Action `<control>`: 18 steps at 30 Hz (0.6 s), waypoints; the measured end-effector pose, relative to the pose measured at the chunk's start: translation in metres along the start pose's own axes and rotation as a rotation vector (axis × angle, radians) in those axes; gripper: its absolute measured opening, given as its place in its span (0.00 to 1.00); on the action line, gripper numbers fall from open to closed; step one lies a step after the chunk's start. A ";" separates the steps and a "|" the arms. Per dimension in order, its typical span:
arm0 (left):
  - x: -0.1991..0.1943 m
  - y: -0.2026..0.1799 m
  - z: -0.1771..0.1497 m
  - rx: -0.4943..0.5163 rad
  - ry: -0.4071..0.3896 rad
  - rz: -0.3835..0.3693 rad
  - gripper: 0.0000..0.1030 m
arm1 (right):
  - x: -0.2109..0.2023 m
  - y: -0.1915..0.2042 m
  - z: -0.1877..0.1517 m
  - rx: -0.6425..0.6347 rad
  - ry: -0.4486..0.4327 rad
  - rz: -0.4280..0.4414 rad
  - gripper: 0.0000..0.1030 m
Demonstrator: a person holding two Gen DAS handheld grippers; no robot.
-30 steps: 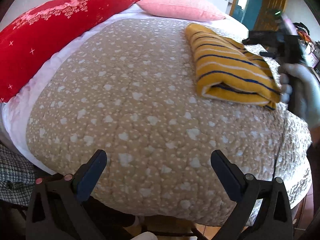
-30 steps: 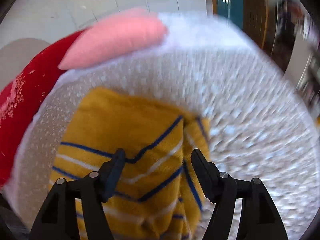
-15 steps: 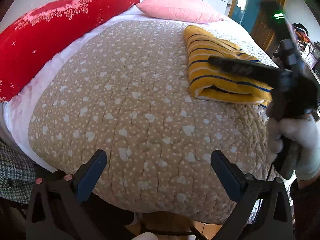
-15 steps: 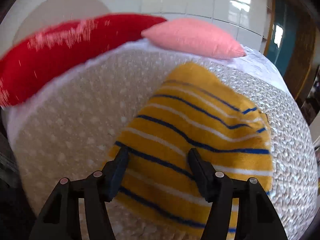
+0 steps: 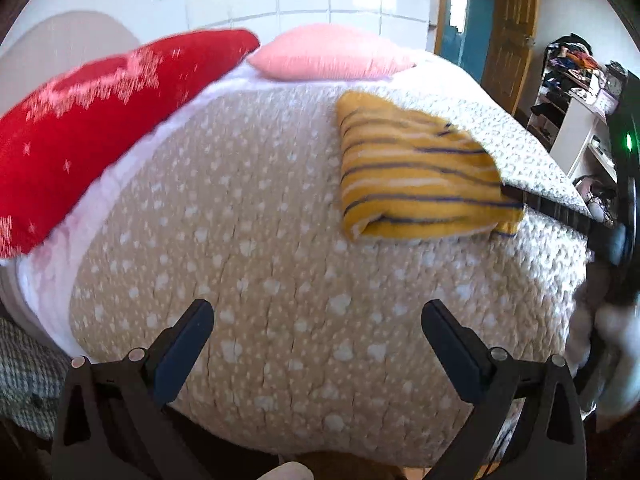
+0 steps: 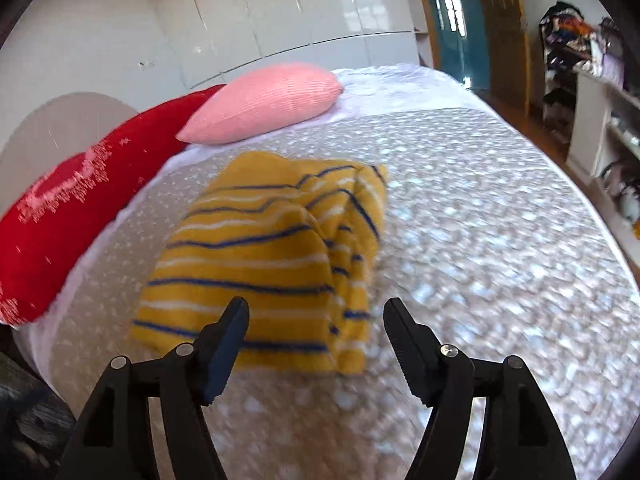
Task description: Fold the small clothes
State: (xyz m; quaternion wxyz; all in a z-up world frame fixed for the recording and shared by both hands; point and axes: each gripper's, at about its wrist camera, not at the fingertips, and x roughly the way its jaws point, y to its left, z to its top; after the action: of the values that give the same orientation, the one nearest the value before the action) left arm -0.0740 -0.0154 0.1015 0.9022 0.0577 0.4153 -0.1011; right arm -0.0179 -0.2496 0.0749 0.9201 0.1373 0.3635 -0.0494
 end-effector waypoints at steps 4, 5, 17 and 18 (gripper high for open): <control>0.004 -0.016 0.017 0.037 -0.024 -0.020 1.00 | -0.011 0.000 -0.020 -0.017 0.020 -0.055 0.73; 0.009 -0.020 0.020 0.035 -0.008 -0.030 1.00 | -0.014 -0.001 -0.024 -0.024 0.020 -0.067 0.73; 0.042 -0.031 -0.005 0.017 0.153 -0.005 1.00 | -0.025 -0.001 -0.050 -0.102 0.017 -0.140 0.77; 0.041 -0.029 -0.005 0.013 0.152 0.000 1.00 | -0.025 -0.001 -0.051 -0.099 0.019 -0.141 0.77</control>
State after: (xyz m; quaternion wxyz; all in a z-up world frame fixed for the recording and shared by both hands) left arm -0.0580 -0.0486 0.0662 0.8676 0.0713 0.4821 -0.0991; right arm -0.0697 -0.2363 0.0566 0.9165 0.0664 0.3829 -0.0947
